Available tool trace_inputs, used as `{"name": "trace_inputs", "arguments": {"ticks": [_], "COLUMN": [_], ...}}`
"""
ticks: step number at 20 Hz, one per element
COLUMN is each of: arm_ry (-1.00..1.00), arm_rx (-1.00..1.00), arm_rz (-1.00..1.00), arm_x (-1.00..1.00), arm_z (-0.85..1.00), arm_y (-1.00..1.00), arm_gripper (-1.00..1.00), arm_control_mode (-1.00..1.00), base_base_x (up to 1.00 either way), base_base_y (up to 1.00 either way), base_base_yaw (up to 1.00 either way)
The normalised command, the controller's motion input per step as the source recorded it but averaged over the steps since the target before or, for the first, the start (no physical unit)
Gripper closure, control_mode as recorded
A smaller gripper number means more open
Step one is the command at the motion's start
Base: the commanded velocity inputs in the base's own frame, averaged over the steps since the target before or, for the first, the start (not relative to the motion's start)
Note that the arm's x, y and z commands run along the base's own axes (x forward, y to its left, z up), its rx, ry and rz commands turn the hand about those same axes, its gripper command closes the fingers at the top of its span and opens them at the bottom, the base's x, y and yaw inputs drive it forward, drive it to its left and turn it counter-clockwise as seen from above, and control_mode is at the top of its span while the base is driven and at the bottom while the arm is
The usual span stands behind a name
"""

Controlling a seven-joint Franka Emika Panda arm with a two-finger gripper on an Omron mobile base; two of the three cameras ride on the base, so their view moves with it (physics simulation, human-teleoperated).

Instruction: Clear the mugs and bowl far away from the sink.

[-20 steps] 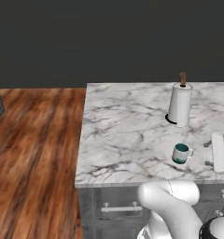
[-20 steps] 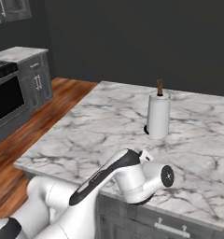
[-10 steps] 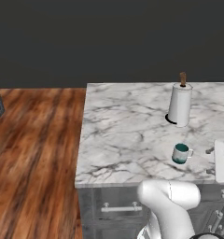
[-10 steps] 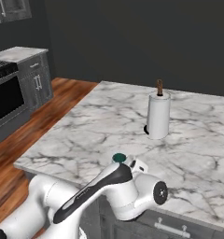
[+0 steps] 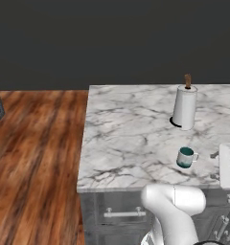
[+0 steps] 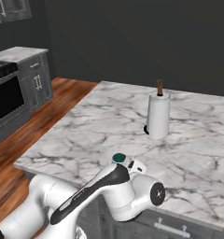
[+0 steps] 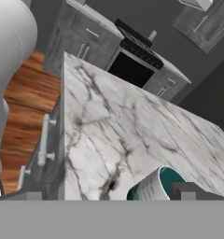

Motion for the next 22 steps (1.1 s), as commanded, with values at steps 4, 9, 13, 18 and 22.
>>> {"name": "trace_inputs", "arguments": {"ticks": [4, 9, 13, 18, 22], "arm_ry": [0.0, 0.0, 0.0, 0.0, 0.0], "arm_rx": [0.0, 0.0, 0.0, 0.0, 0.0], "arm_rz": [0.0, 0.0, 0.0, 0.0, 0.0], "arm_x": [0.0, 0.0, 0.0, 0.0, 0.0], "arm_z": [0.0, 0.0, 0.0, 0.0, 0.0], "arm_y": [0.0, 0.0, 0.0, 0.0, 0.0], "arm_gripper": [-1.0, -1.0, -1.0, -1.0, -1.0], "arm_control_mode": [1.0, 1.0, 1.0, 1.0, 1.0], "base_base_x": [-0.49, -0.7, -0.69, -0.45, -0.26], "base_base_y": [0.0, 0.0, 0.0, -0.01, -0.32], "base_base_yaw": [0.03, 0.07, 0.08, 0.04, -0.07]}}
